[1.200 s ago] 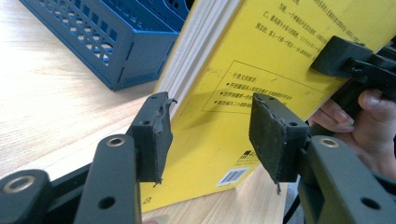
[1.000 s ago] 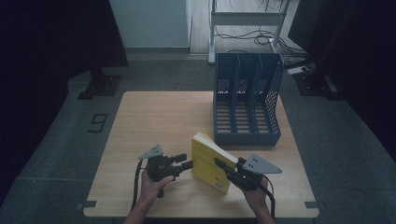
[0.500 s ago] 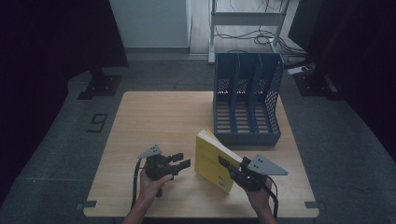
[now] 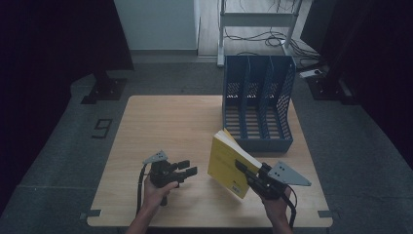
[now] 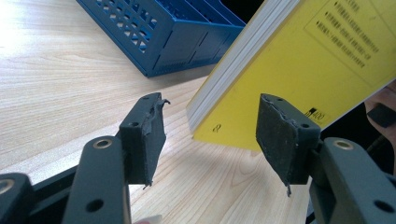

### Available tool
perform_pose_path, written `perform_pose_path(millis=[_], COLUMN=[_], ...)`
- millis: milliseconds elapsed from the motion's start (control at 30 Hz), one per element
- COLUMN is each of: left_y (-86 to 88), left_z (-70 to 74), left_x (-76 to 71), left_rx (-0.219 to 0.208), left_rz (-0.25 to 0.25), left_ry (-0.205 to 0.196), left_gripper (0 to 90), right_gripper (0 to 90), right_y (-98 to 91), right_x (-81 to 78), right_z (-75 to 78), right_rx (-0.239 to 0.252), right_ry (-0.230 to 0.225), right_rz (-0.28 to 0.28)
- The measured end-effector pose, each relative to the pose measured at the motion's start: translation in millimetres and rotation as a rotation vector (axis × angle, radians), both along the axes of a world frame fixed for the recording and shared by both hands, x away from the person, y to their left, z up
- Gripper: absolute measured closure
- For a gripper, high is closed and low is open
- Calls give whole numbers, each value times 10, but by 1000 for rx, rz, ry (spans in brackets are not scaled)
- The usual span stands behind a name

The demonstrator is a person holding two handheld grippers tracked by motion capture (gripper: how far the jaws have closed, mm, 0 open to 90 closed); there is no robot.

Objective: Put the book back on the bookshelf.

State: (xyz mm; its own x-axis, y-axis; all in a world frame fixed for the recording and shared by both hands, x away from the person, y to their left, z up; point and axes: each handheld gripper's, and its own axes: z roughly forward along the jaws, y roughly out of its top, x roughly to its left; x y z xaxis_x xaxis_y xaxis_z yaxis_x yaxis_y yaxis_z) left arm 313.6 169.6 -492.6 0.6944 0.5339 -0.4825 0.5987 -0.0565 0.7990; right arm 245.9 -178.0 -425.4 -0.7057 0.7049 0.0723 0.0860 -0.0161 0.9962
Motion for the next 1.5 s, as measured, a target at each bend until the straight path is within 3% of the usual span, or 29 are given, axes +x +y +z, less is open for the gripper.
perform_pose_path(millis=[267,600,867,1167,1500], left_y=[10,63,59,57,79], left_z=[-7,16,9,3,17], left_x=[10,9,11,11,2], left_rx=[14,10,19,10,33], left_rz=[-5,2,-4,-20,26], left_ry=[18,23,24,38,13], left_gripper=[413,410,407,402,407], right_gripper=[750,750,751,750,750], right_y=[-59,-34,-66,-99,-136], right_x=[-6,-23,34,24,57], right_z=[57,148,189,295,444], right_rx=[18,-2,27,45,63], right_ry=[1,-12,-1,-23,-48], right_rz=[-14,-18,-37,-45,-67])
